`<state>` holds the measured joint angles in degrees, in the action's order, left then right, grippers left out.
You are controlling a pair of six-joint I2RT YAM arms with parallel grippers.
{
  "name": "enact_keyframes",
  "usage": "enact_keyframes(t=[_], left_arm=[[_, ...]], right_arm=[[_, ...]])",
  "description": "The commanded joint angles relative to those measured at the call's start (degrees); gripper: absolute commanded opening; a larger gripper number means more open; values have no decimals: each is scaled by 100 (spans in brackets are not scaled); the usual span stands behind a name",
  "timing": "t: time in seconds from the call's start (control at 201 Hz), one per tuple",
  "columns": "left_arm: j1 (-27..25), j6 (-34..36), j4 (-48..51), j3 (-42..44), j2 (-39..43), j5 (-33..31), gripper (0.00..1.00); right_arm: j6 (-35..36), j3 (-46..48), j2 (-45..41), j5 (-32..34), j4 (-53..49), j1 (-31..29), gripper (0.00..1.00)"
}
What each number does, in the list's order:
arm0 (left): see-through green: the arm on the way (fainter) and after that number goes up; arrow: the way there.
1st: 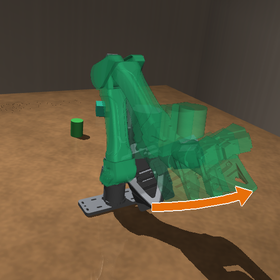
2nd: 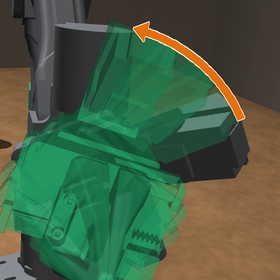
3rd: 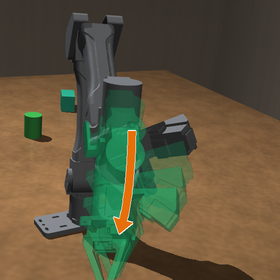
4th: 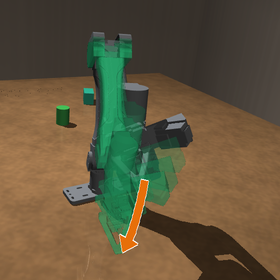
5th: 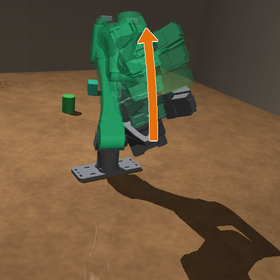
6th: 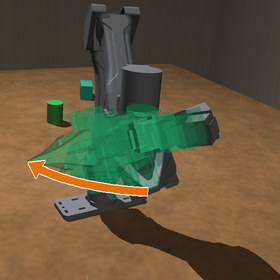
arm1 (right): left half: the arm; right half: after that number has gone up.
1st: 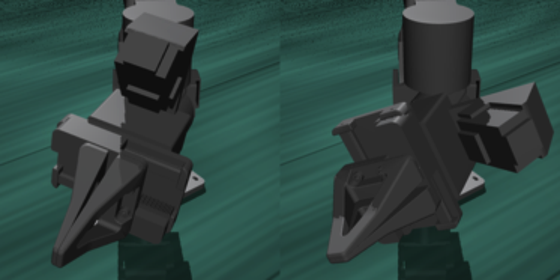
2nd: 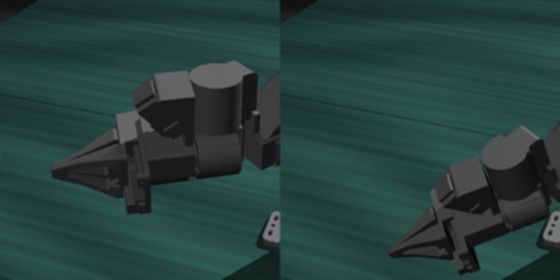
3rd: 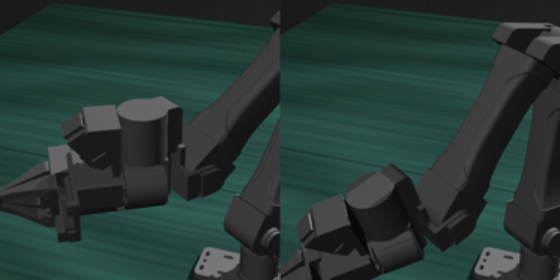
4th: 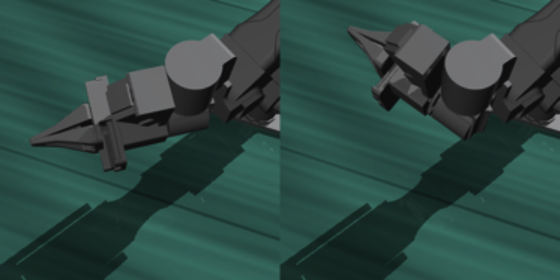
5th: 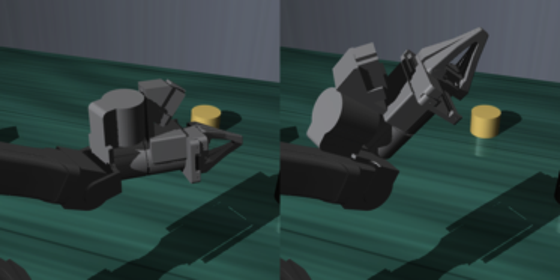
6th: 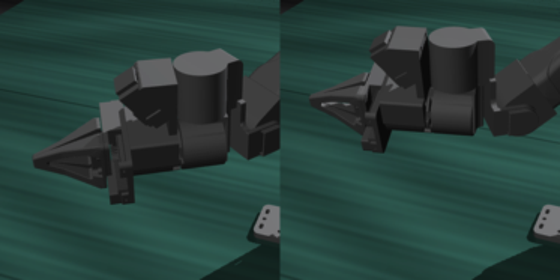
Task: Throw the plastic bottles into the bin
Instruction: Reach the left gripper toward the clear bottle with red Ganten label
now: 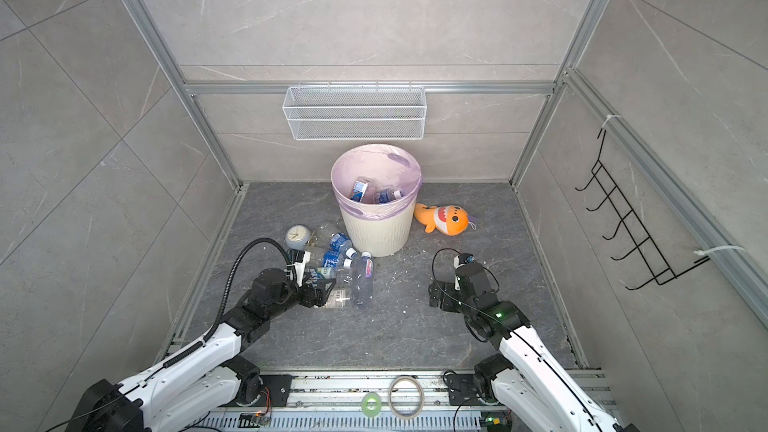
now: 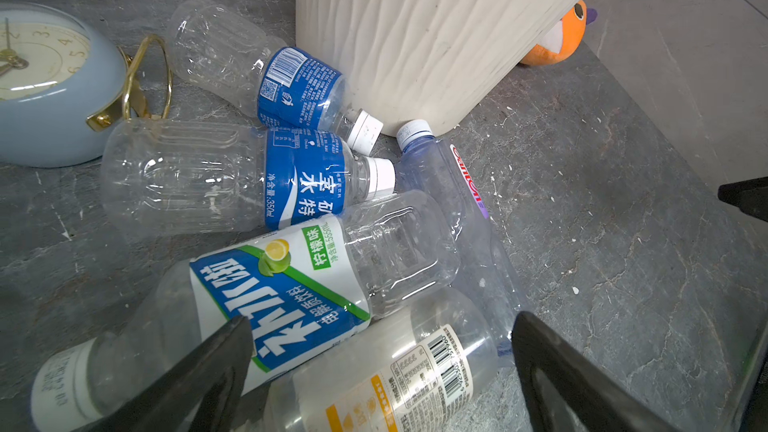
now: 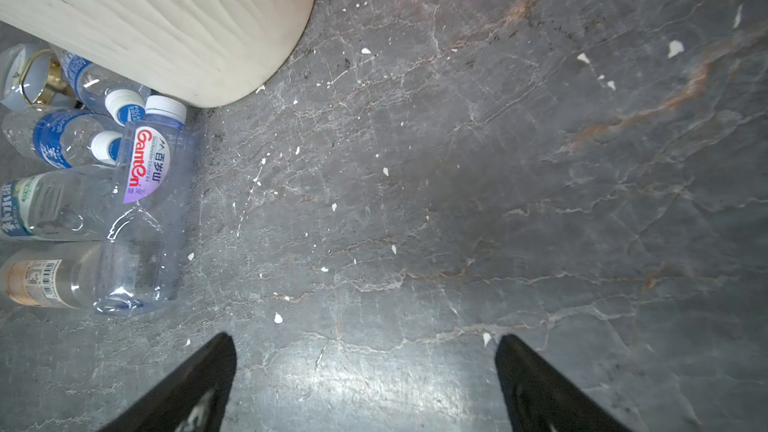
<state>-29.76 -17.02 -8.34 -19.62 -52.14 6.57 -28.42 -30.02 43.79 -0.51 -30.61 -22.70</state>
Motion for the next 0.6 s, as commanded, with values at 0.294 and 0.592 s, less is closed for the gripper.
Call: enact_keyframes(t=[0.294,0.592], left_arm=[[-275,198,407,-34,515,-240,99],[-510,137,703,4,778,-389,99]], right_arm=[[-341,95,507,-422,777,-391,94],[-513,-186,1307,-100,1153,-981,92]])
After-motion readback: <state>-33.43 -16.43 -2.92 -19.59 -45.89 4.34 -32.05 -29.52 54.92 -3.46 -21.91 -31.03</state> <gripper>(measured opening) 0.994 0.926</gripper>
